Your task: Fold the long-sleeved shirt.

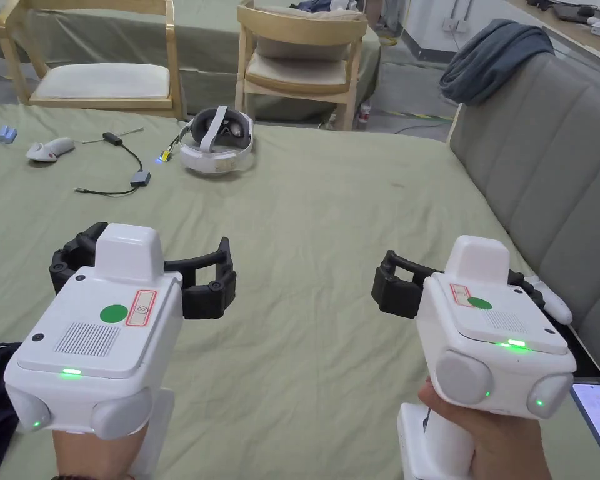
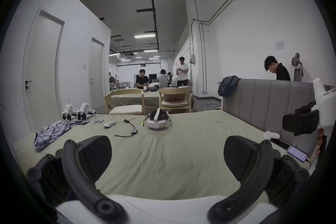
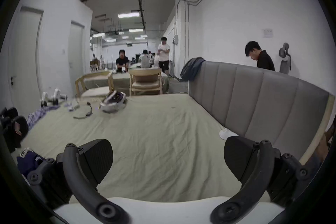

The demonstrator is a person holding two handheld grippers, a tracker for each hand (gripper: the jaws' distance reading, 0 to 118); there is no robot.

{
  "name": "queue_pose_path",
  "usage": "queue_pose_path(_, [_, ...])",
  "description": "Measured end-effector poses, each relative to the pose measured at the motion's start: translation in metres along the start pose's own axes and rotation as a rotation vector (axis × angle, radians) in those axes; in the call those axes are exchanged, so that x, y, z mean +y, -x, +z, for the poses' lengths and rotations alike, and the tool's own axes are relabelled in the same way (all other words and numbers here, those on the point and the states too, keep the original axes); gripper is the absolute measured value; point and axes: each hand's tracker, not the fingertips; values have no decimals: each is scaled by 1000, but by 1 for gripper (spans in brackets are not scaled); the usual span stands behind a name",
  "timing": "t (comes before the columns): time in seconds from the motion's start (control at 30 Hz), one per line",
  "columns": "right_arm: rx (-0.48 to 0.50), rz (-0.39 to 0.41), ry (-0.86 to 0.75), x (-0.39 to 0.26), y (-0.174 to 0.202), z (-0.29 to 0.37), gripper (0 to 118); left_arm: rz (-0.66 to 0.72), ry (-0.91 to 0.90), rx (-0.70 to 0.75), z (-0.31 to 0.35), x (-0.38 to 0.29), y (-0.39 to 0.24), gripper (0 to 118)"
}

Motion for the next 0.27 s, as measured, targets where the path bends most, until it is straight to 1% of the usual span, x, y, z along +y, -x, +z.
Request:
queue_pose_path(0.03, [32, -30, 0, 0, -3, 1, 118, 0, -1, -1, 0, 0, 0, 111])
queue_pose_path(0.13, [126, -43, -13, -3, -8, 1, 118, 5, 4, -4, -1, 0, -1, 111])
queue_pose_path(0.2, [192, -15, -66, -7, -9, 5, 118, 7, 1, -5, -1, 0, -1, 111])
queue_pose_path(0.23, [194, 19, -85, -8, -8, 6, 118, 6, 2, -7, -2, 0, -1, 111])
queue_pose_path(0.27, [166, 54, -88, -5, -3, 12, 118, 4, 3, -8, -2, 0, -2, 111])
